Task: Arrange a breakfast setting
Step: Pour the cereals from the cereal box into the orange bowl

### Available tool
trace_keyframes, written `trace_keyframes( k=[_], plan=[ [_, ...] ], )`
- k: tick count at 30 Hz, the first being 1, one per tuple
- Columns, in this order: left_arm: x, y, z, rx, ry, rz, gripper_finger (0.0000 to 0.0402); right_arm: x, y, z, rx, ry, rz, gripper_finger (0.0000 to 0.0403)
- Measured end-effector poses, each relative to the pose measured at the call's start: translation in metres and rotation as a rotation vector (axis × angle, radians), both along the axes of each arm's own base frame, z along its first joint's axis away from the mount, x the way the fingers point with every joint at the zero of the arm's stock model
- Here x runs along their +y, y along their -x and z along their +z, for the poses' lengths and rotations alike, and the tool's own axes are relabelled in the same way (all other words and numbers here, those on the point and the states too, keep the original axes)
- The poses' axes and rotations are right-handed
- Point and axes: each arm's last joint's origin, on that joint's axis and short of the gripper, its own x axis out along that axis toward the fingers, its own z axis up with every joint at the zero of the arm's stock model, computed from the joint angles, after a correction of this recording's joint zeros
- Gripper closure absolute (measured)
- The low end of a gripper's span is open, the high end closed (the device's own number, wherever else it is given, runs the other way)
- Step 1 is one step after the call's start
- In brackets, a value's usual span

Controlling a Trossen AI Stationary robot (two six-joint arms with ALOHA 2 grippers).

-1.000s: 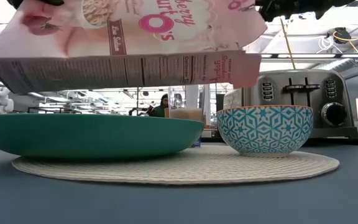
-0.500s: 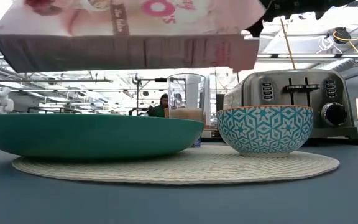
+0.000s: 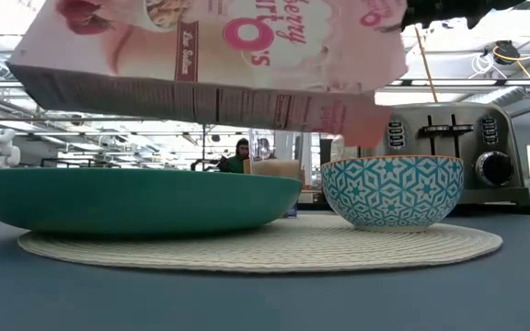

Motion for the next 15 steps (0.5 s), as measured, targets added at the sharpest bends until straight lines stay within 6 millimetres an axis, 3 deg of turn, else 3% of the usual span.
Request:
trace_keyframes(
  k=[5, 15],
  plan=[
    [0.0004, -0.0022, 0.0088, 0.029, -0.033, 0.012, 0.0167, 0.0, 0.0, 0.0, 0.0, 0.0, 0.0, 0.0078],
    [-0.0007, -0.0062, 0.0031, 0.072, -0.041, 0.007, 0.0167, 0.0, 0.0, 0.0, 0.0, 0.0, 0.0, 0.0078]
  ],
)
